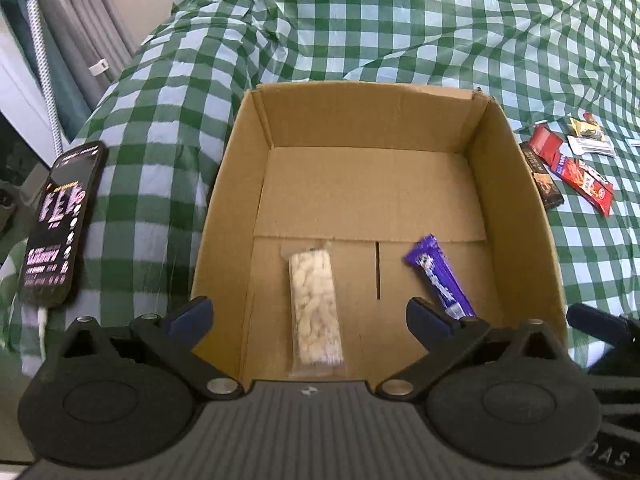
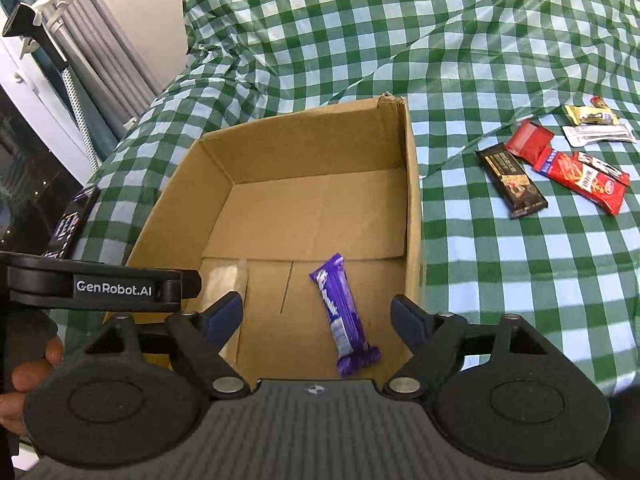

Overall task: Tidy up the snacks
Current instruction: 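Open both tools to drop the cracker pack and purple bar into the box, then lift both tools out of the box and move toward the snacks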

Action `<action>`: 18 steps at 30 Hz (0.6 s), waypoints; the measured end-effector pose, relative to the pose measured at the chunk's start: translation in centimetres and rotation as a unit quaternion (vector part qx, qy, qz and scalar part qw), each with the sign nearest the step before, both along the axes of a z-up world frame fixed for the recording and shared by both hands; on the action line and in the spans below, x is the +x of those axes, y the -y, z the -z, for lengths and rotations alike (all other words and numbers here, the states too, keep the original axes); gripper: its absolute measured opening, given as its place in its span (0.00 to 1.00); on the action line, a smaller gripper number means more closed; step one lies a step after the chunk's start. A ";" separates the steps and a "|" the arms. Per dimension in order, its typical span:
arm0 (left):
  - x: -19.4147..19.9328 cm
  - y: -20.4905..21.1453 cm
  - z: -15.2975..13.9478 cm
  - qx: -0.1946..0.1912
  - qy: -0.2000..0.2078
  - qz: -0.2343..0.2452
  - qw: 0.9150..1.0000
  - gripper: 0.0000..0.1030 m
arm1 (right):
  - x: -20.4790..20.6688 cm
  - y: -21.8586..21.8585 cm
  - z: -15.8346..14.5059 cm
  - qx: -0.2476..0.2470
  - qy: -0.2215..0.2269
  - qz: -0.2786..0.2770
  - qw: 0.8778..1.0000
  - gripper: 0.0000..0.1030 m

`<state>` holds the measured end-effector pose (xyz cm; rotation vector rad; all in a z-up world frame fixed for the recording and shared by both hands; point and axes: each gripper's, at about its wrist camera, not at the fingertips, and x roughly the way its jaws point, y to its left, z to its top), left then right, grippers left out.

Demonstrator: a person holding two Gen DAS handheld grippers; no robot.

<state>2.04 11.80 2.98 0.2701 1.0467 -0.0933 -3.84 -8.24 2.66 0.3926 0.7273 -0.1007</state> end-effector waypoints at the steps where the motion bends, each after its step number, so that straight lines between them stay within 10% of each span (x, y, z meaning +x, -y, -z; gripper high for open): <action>1: -0.6 -0.1 -0.2 -0.001 0.001 0.000 1.000 1.00 | -0.5 -0.2 -0.2 0.001 -0.001 0.001 1.000 0.85; 18: -12.9 -2.7 -3.6 -0.012 0.046 -0.017 0.999 1.00 | -10.8 -5.0 -4.2 -0.080 0.057 -0.020 0.995 0.96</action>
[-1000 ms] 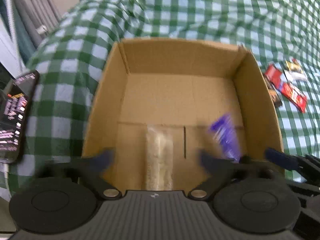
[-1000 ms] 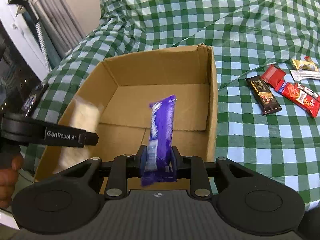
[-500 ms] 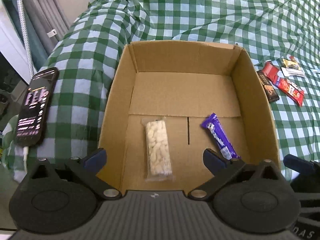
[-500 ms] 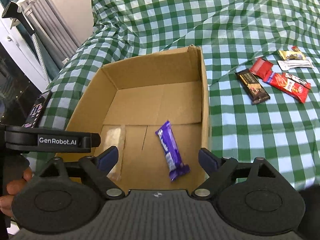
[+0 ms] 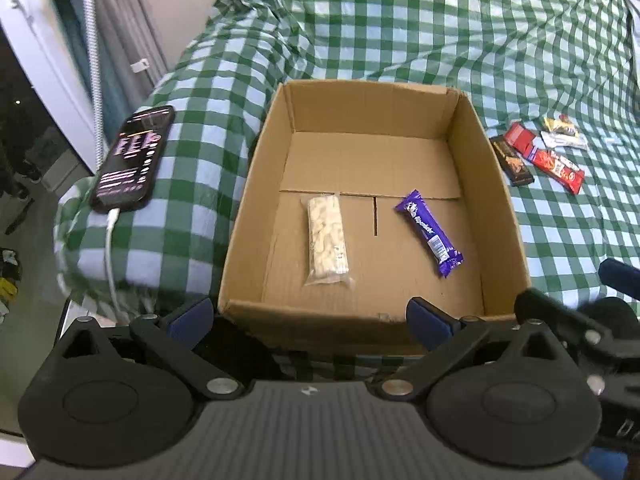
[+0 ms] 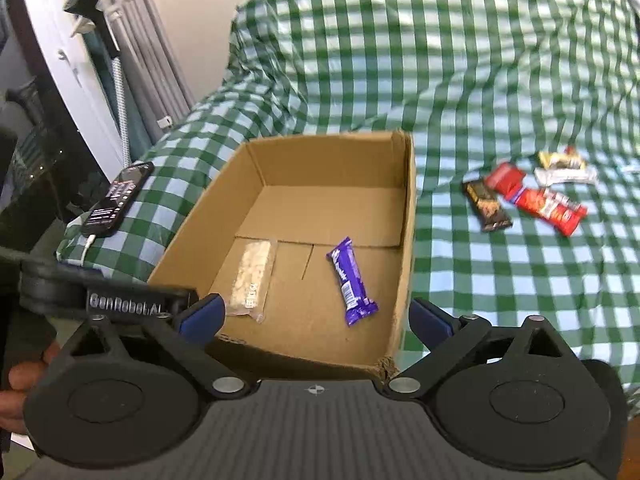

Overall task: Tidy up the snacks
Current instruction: 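Lift both tools out of the box and move toward the snacks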

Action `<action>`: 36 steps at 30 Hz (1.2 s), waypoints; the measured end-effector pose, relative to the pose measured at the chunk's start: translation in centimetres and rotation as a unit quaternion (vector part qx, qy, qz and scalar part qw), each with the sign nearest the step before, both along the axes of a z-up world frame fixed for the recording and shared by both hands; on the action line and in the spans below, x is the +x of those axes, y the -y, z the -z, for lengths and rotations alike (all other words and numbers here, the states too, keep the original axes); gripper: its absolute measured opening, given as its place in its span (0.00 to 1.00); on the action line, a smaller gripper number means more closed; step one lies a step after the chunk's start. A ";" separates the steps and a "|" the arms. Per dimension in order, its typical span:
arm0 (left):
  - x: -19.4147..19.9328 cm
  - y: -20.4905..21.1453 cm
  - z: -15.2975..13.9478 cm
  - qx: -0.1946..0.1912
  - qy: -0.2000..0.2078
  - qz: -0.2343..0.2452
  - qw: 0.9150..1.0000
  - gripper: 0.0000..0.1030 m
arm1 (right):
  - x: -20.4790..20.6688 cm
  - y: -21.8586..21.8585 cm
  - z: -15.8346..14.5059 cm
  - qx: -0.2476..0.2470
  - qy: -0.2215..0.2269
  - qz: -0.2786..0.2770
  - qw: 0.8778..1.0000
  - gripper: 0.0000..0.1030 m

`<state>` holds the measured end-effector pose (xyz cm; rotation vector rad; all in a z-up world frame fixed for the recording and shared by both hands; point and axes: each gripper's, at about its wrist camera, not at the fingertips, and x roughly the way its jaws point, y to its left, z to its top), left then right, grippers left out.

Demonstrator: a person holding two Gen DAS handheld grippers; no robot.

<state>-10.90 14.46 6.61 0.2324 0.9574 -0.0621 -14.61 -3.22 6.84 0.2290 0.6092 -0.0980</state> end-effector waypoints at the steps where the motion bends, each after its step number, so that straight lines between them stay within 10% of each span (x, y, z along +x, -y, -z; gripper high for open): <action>1: -0.6 -0.1 -0.2 -0.003 0.006 -0.001 1.000 1.00 | -0.4 -0.1 -0.2 -0.003 0.005 0.000 1.000 0.96; 36: -5.6 -0.3 -3.4 0.001 0.056 0.015 0.998 1.00 | -6.6 -1.6 -2.8 -0.035 0.065 -0.015 0.997 0.97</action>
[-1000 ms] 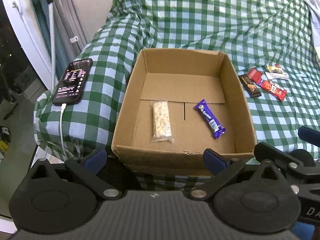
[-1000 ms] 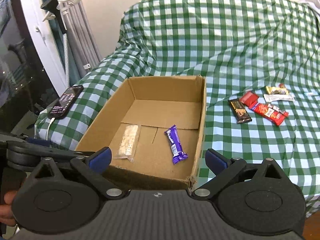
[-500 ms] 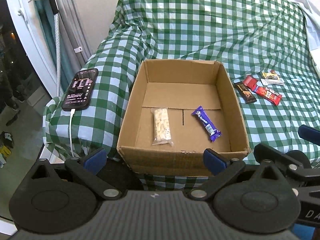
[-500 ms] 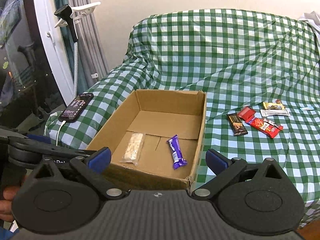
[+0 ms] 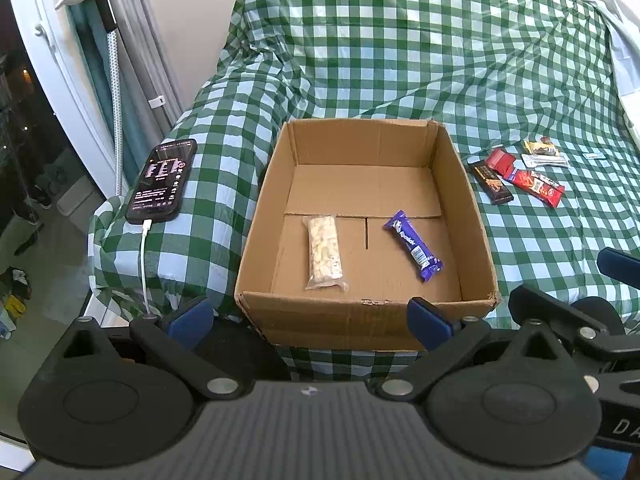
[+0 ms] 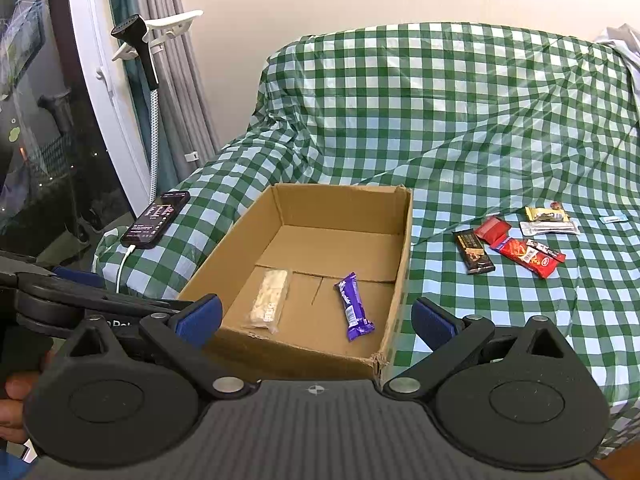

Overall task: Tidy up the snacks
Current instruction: 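Lift both tools out of the box and move toward the snacks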

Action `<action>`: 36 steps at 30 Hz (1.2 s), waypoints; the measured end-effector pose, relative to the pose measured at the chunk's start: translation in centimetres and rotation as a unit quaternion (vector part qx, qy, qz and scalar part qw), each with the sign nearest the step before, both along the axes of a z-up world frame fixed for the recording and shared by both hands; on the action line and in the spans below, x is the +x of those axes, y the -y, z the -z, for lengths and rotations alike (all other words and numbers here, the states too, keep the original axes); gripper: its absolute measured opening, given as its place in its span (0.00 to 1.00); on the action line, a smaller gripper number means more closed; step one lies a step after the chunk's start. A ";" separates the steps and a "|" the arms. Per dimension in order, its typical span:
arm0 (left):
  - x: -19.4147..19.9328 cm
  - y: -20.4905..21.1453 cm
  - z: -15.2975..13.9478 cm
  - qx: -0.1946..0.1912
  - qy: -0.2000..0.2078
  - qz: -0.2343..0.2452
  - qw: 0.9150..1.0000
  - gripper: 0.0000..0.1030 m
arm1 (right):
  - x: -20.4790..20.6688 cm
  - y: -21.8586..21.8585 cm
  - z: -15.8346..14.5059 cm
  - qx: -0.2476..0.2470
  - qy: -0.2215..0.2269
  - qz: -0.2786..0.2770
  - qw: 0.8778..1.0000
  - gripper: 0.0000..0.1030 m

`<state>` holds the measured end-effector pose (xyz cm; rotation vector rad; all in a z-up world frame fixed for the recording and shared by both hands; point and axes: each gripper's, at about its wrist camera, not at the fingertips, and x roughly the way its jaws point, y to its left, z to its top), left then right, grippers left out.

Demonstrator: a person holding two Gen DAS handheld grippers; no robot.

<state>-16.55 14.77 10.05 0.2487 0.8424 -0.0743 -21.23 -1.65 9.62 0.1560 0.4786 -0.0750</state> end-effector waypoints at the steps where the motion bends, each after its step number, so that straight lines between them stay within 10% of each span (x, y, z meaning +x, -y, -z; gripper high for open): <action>1: 0.0 0.0 0.1 0.001 -0.001 0.000 1.000 1.00 | 0.1 0.0 0.0 0.001 -0.001 0.000 1.000 0.97; 36: 5.9 7.7 3.6 0.065 -0.066 0.045 0.995 1.00 | 2.6 8.2 4.0 0.095 -0.034 0.065 0.993 0.97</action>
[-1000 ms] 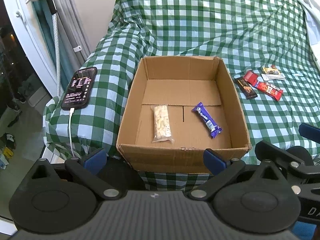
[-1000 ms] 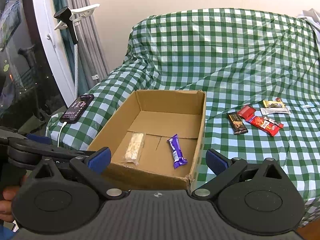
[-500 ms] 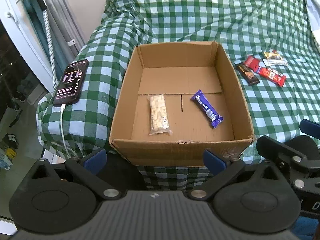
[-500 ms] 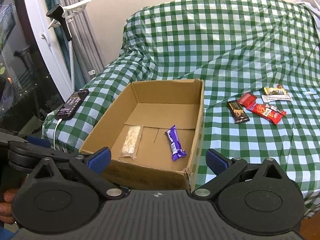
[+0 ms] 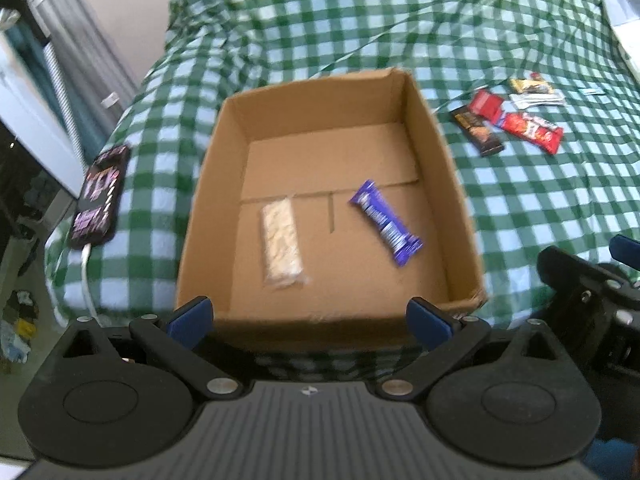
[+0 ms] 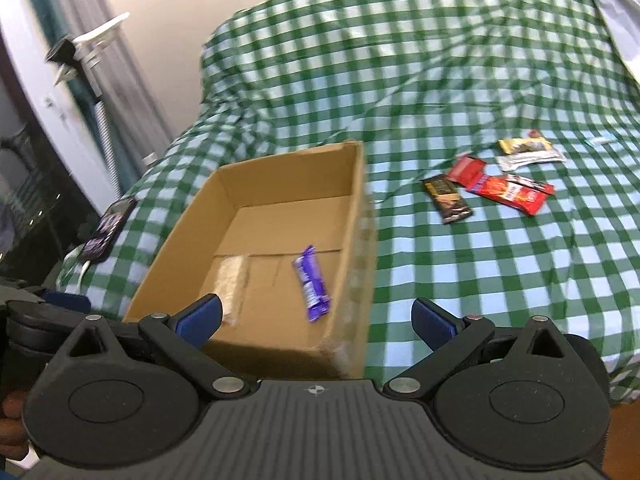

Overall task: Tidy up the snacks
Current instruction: 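Grasp the dark biscuit pack with left tool while right tool grasps red chip bag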

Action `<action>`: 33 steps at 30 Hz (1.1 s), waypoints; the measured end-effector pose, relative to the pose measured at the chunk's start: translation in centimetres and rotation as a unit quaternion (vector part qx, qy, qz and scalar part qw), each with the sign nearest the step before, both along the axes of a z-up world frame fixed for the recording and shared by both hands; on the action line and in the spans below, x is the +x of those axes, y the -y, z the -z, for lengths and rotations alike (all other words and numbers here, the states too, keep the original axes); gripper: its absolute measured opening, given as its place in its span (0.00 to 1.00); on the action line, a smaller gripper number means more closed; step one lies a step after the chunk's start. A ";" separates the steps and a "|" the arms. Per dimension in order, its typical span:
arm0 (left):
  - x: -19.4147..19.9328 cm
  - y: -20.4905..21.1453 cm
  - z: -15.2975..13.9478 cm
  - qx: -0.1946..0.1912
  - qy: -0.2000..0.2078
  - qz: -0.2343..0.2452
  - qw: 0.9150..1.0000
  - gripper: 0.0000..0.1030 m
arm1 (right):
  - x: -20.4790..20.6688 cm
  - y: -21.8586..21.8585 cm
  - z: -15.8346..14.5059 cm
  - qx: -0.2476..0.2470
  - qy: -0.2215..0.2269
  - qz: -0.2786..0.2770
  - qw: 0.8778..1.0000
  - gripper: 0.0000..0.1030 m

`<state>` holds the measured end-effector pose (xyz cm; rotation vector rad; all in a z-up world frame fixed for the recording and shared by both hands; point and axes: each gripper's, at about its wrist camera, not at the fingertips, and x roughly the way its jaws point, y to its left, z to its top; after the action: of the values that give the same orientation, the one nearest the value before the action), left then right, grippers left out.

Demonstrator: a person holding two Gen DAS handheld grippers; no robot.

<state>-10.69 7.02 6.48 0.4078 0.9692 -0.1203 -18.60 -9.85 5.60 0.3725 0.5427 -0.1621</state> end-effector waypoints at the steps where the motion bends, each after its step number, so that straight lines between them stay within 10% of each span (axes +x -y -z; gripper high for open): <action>1: 0.4 0.9 -0.2 0.000 0.003 0.006 1.000 1.00 | -0.1 0.9 0.0 0.002 0.002 0.010 1.000 0.97; 17: 11.3 18.4 2.3 -0.048 -0.058 0.063 0.995 1.00 | 1.5 16.2 2.8 -0.001 -0.015 0.166 0.986 0.97; 33: 29.0 29.5 18.4 -0.032 -0.135 0.001 0.990 1.00 | 17.0 30.8 13.2 -0.039 -0.091 0.091 0.991 0.97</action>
<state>18.29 -22.43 -11.93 0.3384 1.2274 -0.2120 -1.58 -40.60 -7.62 0.3329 0.6805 -0.3954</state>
